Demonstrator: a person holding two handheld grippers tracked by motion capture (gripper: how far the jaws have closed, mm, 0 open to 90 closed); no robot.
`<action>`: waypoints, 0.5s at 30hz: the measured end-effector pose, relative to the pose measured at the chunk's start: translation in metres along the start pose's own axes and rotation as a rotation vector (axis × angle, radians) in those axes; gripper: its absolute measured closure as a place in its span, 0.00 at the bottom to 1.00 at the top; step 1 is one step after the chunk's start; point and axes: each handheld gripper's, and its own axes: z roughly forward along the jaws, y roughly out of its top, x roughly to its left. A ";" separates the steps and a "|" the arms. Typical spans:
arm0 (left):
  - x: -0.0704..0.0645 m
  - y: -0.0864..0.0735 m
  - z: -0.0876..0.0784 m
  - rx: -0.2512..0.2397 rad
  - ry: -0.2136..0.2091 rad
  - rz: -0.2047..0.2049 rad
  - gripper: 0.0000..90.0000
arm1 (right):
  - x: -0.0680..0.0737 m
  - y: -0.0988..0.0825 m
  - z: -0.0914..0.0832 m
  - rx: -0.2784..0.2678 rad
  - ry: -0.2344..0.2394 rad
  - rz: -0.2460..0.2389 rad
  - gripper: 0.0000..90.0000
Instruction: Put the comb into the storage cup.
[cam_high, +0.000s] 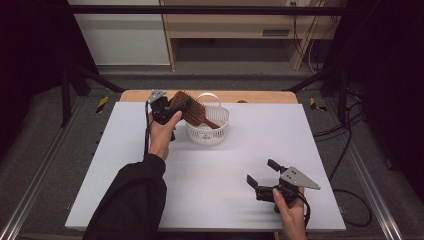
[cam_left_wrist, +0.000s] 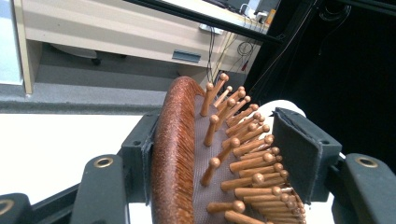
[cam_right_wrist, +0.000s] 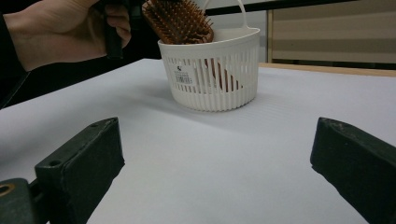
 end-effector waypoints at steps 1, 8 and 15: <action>0.000 0.000 0.000 0.000 0.000 0.001 0.40 | 0.000 0.000 0.000 0.001 0.000 -0.001 0.03; 0.001 0.000 0.000 0.000 -0.001 0.000 0.40 | 0.000 0.000 0.000 0.002 0.000 -0.001 0.03; 0.000 0.000 0.000 0.000 0.001 0.000 0.40 | 0.000 0.000 0.000 0.002 0.001 -0.001 0.03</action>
